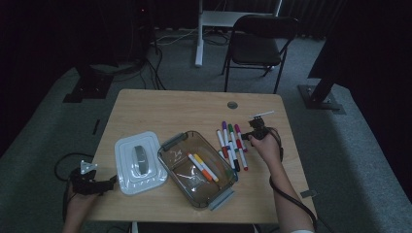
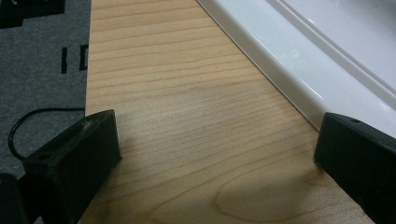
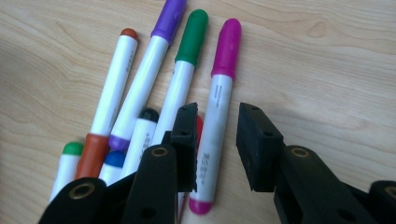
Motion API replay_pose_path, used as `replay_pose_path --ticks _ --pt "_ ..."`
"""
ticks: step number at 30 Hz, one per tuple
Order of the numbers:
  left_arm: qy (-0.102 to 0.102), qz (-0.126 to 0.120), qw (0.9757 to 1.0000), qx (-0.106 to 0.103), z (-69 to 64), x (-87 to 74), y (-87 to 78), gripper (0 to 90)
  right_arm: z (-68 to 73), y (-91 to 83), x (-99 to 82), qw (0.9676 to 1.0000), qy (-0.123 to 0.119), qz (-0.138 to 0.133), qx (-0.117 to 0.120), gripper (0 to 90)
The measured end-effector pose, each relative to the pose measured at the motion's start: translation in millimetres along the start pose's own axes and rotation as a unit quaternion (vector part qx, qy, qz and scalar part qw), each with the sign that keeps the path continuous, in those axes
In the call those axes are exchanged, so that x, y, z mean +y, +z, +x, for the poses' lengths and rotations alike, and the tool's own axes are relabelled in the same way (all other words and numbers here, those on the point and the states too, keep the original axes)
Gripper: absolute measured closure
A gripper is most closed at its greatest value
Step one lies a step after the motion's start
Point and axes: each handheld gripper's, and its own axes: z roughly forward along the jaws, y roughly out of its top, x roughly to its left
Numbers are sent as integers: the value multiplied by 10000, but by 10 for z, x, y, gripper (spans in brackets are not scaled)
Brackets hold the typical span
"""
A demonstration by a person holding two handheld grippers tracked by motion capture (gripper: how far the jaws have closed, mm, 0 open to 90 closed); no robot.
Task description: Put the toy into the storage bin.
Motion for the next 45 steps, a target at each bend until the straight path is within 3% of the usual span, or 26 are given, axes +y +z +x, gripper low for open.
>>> replay_pose_path --ticks 12,21,26,30,37,41,45 --pt "1 -1 10000 0 0 0 0 7 -57 201 41 9992 32 364 -136 693" --pt "0 -1 10000 1 -1 -1 0 7 -134 255 39 9988 123 387 -260 738" --pt "0 -1 10000 0 -1 -1 0 7 -152 220 31 9979 396 409 -322 763" --pt "0 0 10000 0 0 0 0 6 -162 87 26 9980 523 302 -204 763" --pt "-2 -2 10000 0 -1 -1 0 7 -108 -278 41 9987 514 14 -2 763" --pt "0 -1 10000 0 0 0 0 6 -14 -507 46 9981 512 -295 183 763" --pt "0 -1 10000 0 0 -1 0 6 135 -693 56 9977 425 -372 372 763"
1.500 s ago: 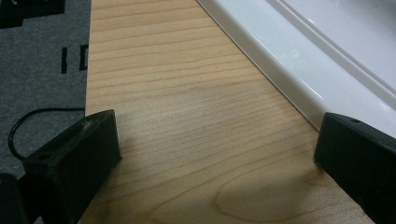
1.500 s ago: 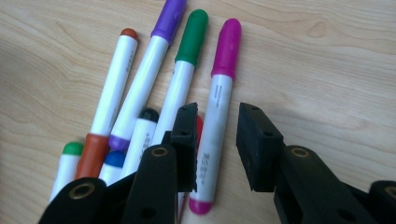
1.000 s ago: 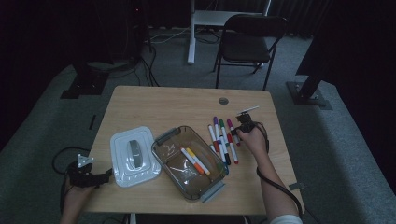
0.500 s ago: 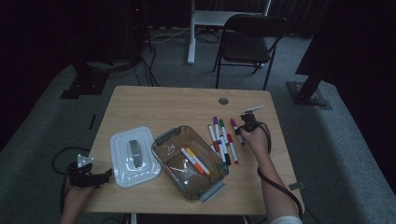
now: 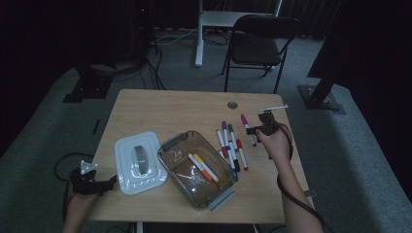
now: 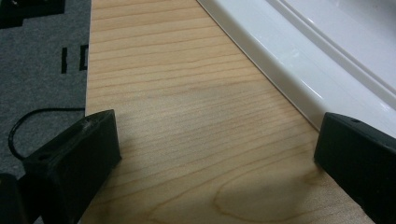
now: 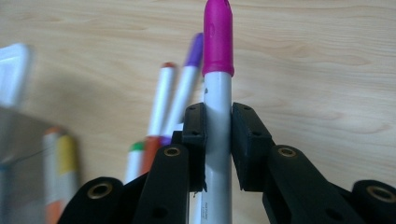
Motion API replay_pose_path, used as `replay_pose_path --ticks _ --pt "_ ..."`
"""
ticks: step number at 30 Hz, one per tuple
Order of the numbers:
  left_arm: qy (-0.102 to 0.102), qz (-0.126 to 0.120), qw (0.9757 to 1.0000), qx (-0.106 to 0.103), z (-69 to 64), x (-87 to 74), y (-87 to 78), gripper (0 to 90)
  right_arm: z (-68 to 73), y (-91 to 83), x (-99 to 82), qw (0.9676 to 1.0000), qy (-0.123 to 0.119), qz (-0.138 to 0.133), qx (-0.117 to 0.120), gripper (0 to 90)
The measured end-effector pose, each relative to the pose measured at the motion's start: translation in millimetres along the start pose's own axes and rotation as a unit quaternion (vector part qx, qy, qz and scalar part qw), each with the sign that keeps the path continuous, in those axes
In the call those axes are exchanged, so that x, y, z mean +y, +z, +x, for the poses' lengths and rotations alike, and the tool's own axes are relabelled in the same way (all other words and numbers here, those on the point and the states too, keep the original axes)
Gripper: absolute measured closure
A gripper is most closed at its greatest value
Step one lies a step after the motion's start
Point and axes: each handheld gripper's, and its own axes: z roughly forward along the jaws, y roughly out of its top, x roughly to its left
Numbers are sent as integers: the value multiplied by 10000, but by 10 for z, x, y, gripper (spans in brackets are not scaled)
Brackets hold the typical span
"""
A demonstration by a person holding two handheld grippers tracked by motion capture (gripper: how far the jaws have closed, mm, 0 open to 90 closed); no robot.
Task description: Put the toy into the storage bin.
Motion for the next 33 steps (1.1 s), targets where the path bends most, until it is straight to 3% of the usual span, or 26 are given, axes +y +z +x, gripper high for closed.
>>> replay_pose_path --ticks 6,11,16,17,18,25,33 --pt "0 1 10000 0 0 0 0 7 311 -214 52 9989 -295 -202 318 763" --pt "0 0 10000 1 0 0 0 7 632 -346 78 9959 -642 -288 573 763" --pt "2 -5 10000 3 0 0 0 7 935 -449 63 9912 -978 -326 832 763" --pt "1 -6 10000 3 0 0 1 7 1040 -469 60 9890 -1112 -327 918 763" --pt "2 -6 10000 3 0 0 1 7 1040 -469 60 9890 -1112 -327 918 763" --pt "1 -4 10000 1 0 1 0 6 1382 -513 39 9816 -1463 -215 1209 763" --pt "1 2 10000 0 0 1 -1 7 1716 -398 -47 9727 -1704 61 1573 763"
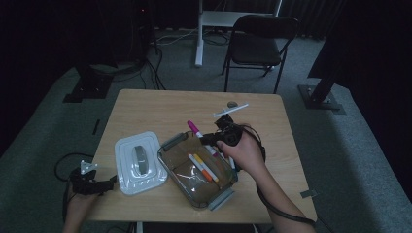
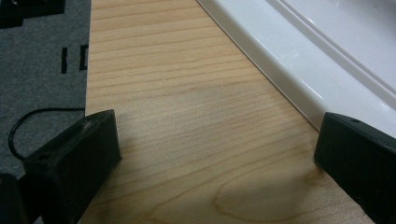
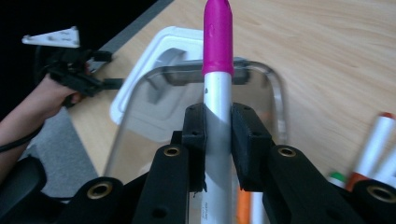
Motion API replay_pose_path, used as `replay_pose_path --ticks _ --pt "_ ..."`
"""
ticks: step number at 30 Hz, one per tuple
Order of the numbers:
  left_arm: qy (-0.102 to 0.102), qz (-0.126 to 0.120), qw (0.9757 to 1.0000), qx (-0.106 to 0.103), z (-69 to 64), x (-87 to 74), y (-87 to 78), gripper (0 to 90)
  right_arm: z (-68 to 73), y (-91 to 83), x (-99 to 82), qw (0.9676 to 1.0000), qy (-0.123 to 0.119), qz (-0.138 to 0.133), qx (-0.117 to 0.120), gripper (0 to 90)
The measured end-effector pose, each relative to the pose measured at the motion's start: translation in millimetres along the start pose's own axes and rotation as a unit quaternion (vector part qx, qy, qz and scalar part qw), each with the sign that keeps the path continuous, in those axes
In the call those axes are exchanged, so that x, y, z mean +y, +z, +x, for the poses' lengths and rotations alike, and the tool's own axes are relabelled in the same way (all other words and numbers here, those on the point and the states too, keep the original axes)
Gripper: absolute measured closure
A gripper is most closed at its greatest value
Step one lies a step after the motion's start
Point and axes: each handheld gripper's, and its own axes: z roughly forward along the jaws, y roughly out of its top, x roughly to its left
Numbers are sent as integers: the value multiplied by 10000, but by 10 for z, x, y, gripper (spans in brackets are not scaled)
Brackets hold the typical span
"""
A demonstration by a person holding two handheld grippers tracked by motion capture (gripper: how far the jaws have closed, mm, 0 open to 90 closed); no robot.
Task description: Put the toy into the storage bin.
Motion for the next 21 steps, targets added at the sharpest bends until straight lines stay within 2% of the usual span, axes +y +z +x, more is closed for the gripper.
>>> replay_pose_path --ticks 1,7,10,12,17,21 --pt "-1 0 10000 0 0 0 0 7 49 61 -16 10000 -63 49 60 763" --pt "3 0 10000 0 1 0 0 7 132 239 -77 9994 -125 253 197 763" --pt "1 0 10000 1 0 0 0 7 189 385 -130 9982 -167 517 259 762" --pt "1 1 10000 1 0 0 0 7 197 420 -144 9980 -170 528 291 762" --pt "-1 -7 10000 2 0 -1 1 7 265 638 -223 9952 -217 905 307 762" --pt "1 -6 10000 2 0 0 1 6 284 727 -254 9937 -211 1051 342 762"
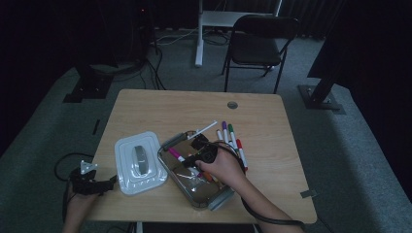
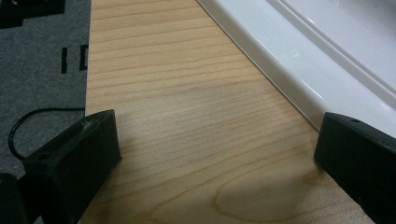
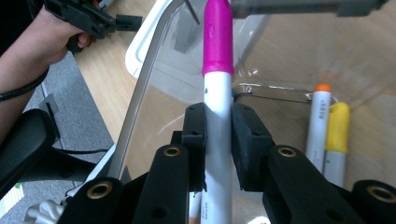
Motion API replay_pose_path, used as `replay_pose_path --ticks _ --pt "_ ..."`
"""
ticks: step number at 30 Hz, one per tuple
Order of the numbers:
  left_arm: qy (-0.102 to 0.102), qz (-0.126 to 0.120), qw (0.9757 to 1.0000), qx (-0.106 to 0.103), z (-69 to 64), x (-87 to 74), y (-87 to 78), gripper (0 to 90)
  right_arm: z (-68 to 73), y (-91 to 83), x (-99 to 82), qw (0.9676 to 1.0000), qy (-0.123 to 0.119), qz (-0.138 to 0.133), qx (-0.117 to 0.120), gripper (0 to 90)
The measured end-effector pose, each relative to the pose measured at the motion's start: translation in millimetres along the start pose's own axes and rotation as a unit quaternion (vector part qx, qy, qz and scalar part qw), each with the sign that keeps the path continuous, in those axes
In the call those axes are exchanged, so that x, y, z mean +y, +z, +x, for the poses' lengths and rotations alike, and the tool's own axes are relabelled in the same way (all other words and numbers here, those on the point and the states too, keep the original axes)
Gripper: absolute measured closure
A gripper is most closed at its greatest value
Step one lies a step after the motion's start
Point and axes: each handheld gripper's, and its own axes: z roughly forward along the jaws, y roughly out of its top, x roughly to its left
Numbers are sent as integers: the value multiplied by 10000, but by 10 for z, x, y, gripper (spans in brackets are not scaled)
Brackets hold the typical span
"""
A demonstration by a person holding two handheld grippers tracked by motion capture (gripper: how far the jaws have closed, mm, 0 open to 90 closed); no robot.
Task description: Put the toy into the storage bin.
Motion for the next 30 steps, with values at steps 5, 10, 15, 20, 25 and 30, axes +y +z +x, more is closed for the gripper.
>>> replay_pose_path --ticks 5,10,15,20,25,30 --pt "-1 2 10000 0 0 0 0 7 36 183 -19 9995 -12 290 144 762" --pt "1 1 10000 0 0 0 0 6 35 403 -33 9976 -85 686 84 762" --pt "-2 5 10000 -3 0 0 -1 7 11 575 -72 9942 -89 1074 19 762" --pt "-3 5 10000 -2 0 0 0 7 2 655 -94 9920 -52 1257 44 761" --pt "-3 5 10000 -2 -1 0 -1 7 -11 720 -113 9892 -67 1467 -7 761" --pt "-4 5 10000 -1 -1 0 0 7 -7 794 -116 9857 -155 1673 -147 759"
